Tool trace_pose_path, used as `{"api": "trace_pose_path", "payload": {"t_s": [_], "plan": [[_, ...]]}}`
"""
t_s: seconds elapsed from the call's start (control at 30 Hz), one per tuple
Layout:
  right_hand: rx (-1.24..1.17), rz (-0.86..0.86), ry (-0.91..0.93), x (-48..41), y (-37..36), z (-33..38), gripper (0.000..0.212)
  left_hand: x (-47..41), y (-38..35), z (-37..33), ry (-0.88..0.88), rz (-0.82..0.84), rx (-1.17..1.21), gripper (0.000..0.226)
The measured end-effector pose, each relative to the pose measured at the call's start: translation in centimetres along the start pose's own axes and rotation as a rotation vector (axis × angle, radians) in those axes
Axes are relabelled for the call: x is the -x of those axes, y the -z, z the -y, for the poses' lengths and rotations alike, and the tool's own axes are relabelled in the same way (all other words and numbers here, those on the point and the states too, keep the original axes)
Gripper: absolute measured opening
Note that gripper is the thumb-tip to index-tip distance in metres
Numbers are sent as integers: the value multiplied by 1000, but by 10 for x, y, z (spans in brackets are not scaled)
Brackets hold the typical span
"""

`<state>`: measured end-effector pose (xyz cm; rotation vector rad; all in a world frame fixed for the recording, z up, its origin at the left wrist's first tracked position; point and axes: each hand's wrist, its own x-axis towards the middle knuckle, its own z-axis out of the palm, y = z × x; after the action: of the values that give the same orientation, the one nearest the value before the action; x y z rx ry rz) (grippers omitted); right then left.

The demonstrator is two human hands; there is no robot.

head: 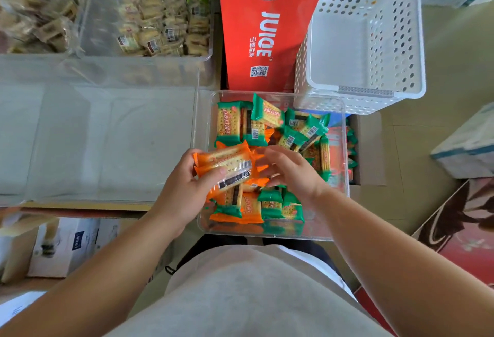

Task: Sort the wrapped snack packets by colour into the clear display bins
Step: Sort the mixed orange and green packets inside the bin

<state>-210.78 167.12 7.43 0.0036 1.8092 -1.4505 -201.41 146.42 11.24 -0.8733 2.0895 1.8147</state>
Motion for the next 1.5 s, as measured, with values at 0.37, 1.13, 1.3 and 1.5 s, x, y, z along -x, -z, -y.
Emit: {"api": "trace_pose_path", "payload": {"t_s": [0.37,1.13,1.3,1.5], "plan": [[-98,63,73,15,17,7,38,-5,-30,-18,19,192,1,40],[1081,49,451,-4,-13,-41,30,-9,-7,5,-52,-125,-114,19],[1015,-13,433,-11,-18,-51,29,-9,-3,4,-77,-117,-156,26],[1082,26,572,-10,-13,-52,23,-7,-3,5,-82,-89,-199,31]]}}
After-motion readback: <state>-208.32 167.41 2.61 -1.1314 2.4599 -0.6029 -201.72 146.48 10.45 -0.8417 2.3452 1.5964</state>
